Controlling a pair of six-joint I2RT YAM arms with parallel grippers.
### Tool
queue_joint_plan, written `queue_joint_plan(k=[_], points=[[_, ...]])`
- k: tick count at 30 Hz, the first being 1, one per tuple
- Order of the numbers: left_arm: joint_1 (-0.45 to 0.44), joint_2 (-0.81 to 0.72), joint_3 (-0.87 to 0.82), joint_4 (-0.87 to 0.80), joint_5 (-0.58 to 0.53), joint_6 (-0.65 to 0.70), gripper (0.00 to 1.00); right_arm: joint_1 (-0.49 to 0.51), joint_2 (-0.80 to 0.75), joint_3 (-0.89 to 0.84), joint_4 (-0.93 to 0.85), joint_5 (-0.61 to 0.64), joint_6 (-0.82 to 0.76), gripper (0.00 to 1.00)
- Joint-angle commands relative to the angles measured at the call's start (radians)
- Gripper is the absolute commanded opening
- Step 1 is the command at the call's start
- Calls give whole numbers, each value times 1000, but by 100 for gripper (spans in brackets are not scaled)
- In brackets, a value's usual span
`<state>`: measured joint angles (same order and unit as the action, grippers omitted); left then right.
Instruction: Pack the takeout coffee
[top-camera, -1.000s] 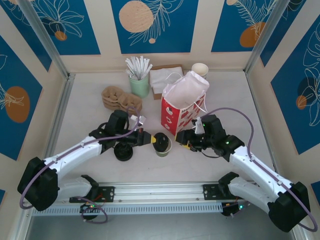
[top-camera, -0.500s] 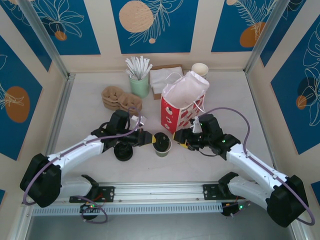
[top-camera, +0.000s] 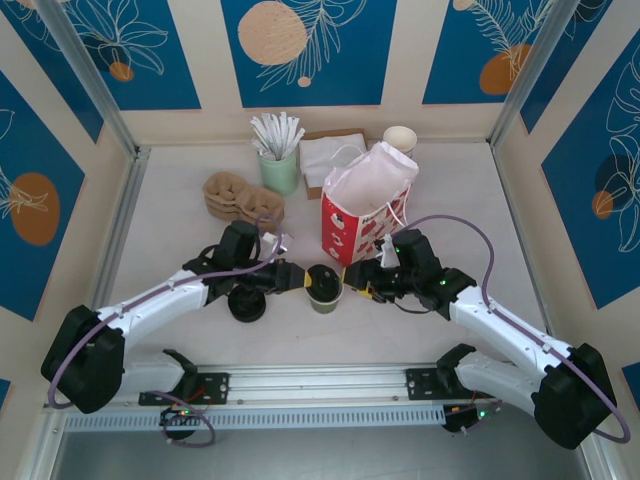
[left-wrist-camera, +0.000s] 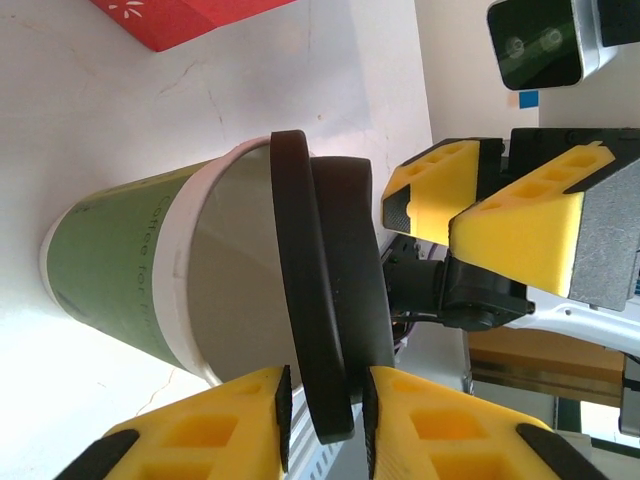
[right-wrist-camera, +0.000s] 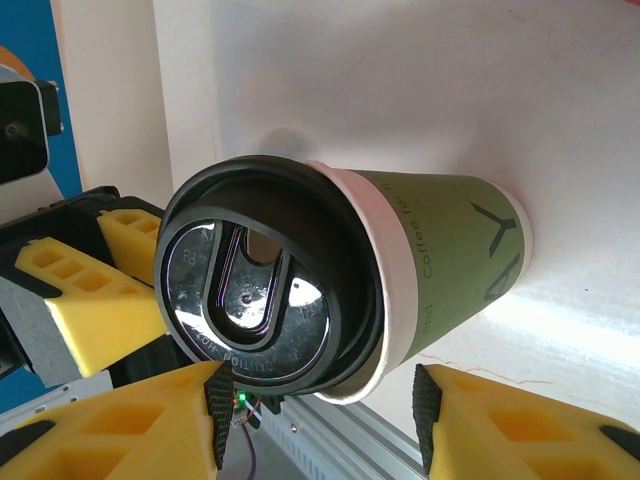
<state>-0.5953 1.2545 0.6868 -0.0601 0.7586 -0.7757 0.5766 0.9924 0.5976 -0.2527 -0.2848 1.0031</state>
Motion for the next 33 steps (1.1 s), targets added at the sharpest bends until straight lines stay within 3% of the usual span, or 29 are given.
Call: queue_joint_plan(k=[1, 33], points=[[14, 14, -16, 7, 13, 32, 28, 12, -1, -6, 7, 13, 8, 53], [-2, 53, -17, 12, 10, 54, 43, 40, -1, -10, -1, 41, 6, 54]])
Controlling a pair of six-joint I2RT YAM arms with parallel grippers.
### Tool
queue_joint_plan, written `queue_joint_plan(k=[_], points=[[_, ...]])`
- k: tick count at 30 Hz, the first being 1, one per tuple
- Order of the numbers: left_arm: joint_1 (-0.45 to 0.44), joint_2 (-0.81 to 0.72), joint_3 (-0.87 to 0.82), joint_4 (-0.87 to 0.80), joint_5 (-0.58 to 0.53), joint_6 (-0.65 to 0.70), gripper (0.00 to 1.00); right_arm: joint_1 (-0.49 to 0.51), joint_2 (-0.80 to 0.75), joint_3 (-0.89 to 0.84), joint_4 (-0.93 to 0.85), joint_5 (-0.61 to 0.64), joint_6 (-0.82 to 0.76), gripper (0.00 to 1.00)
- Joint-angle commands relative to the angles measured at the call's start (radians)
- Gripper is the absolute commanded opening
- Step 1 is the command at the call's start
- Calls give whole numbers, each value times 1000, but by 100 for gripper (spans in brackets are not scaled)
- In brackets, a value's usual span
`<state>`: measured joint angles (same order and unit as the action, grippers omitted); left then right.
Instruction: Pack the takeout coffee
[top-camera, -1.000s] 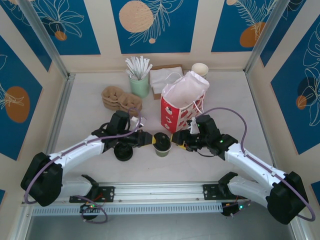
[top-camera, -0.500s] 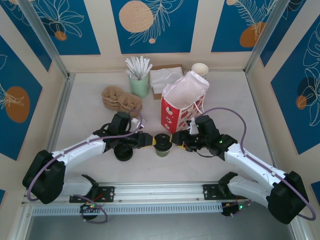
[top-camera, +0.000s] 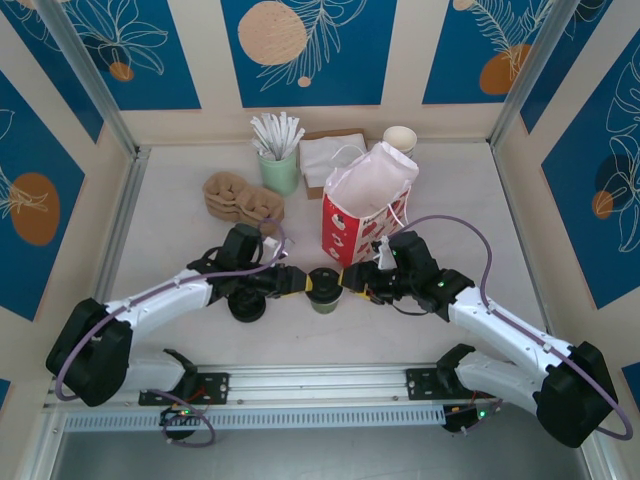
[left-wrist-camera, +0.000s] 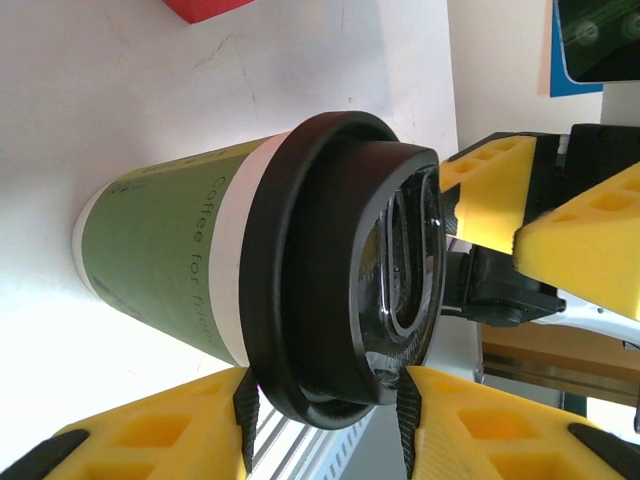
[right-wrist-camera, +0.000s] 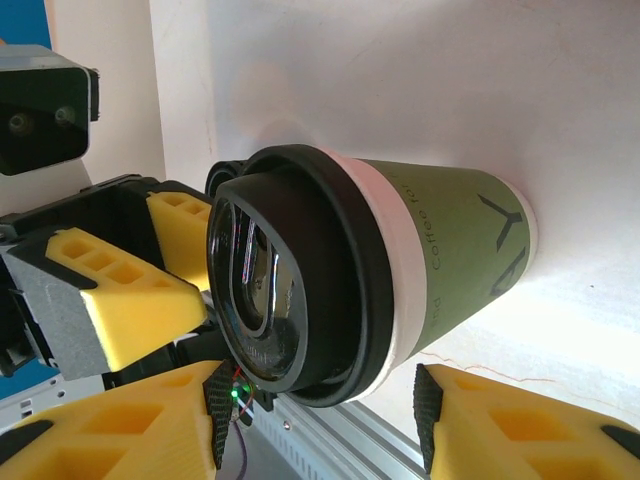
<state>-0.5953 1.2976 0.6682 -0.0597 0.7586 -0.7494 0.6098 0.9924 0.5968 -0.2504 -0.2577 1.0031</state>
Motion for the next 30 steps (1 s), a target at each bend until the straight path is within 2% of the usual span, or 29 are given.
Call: queue_joint_plan(k=[1, 8, 19, 30], points=[[-3, 11, 4, 12, 10, 27, 43, 9, -2, -8, -6, 15, 7, 54], [-16, 11, 22, 6, 10, 38, 44, 11, -4, -6, -10, 20, 8, 54], [-38, 20, 61, -58, -31, 81, 53, 18, -5, -2, -29, 32, -1, 54], [-43, 5, 115, -185, -103, 141, 54, 22, -20, 6, -64, 46, -7, 55]])
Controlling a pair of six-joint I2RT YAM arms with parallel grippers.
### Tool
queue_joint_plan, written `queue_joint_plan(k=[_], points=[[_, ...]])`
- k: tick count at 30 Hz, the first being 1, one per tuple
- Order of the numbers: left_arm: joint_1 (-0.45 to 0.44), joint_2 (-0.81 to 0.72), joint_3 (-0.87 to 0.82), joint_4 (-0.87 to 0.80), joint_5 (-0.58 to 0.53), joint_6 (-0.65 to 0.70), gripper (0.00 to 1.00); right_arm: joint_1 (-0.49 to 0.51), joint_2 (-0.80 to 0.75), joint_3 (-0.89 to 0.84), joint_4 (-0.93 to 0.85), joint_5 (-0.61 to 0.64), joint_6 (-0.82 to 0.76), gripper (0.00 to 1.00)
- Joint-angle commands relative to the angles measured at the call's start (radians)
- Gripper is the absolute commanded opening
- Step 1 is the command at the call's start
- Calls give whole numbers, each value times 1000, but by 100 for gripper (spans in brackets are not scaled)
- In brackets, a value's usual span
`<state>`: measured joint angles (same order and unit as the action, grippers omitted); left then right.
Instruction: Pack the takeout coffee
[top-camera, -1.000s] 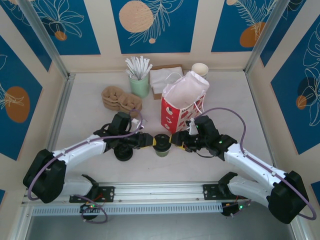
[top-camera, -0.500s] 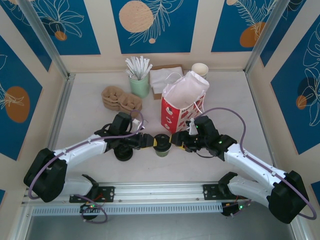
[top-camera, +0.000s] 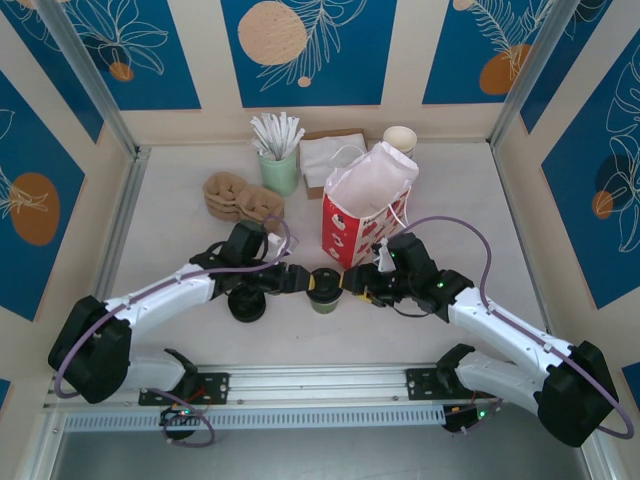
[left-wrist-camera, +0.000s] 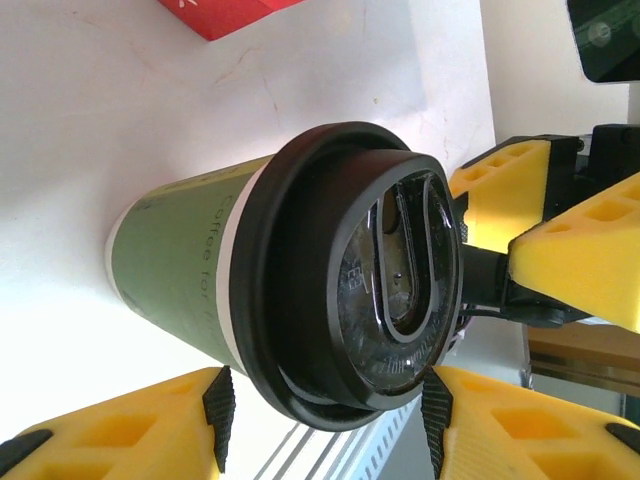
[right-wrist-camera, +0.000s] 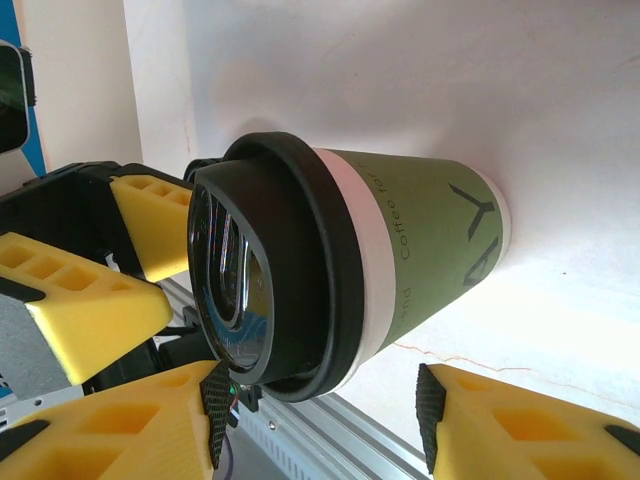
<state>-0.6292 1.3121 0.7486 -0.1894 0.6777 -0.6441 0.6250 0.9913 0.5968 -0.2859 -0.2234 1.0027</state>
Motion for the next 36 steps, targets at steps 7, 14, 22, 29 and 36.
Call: queue_joint_plan(k=[7, 14, 22, 29, 36], points=[[-19, -10, 46, -47, -19, 34, 53, 7, -18, 14, -39, 10, -11, 55], [-35, 10, 64, -41, -24, 36, 53, 9, -19, 18, -44, 13, -18, 58], [-45, 21, 87, -67, -33, 51, 53, 14, -2, 21, -35, 14, -17, 59], [-47, 22, 101, -117, -76, 75, 54, 21, 22, 29, -25, 20, -14, 59], [-47, 24, 106, -124, -112, 83, 59, 33, 42, 34, -22, 34, -5, 59]])
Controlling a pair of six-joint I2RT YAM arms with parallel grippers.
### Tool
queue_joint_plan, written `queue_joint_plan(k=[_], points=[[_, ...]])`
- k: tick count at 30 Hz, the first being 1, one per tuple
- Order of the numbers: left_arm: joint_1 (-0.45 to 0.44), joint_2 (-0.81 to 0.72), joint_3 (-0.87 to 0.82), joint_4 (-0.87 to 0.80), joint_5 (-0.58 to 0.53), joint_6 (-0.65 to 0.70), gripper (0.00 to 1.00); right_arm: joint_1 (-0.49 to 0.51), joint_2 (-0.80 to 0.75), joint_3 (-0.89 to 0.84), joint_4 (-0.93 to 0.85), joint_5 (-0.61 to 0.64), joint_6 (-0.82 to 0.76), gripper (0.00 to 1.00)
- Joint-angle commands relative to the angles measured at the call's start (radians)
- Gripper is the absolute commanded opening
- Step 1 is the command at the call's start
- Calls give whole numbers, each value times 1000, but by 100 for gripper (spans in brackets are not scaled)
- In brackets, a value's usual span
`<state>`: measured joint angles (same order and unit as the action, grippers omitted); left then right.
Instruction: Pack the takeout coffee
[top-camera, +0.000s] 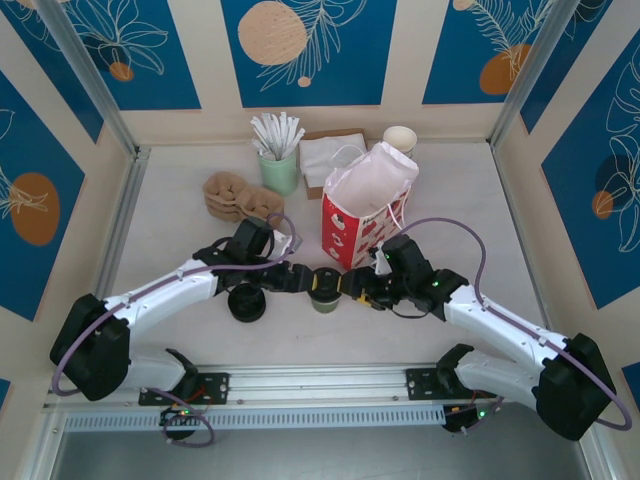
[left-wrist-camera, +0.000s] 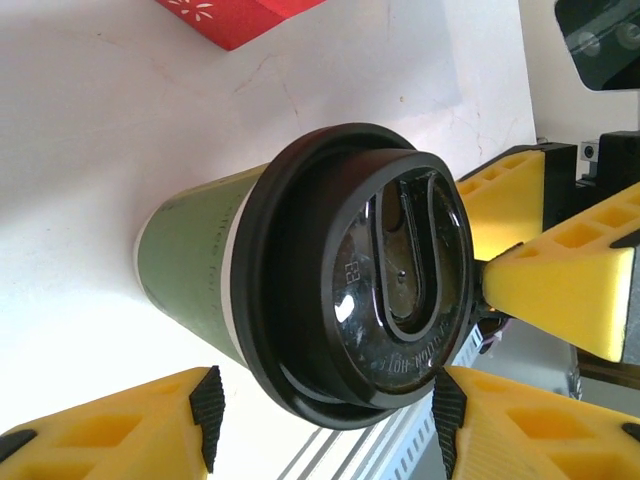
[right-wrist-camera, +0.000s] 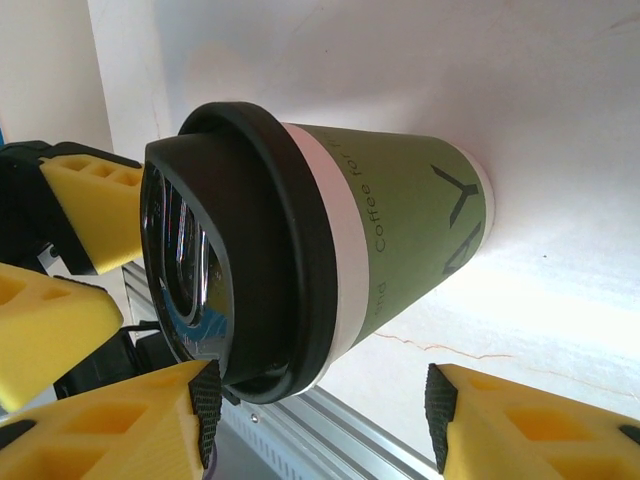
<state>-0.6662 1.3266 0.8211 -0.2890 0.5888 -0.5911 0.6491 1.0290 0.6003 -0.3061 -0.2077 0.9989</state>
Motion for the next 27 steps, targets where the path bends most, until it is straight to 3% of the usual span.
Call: queue_joint_plan(k=[1, 27], points=[[-9, 10, 32, -22, -23, 30, 59, 11, 5, 30, -2, 20, 1, 59], [-9, 67, 32, -2, -34, 44, 56, 18, 22, -11, -18, 77, 5, 57]])
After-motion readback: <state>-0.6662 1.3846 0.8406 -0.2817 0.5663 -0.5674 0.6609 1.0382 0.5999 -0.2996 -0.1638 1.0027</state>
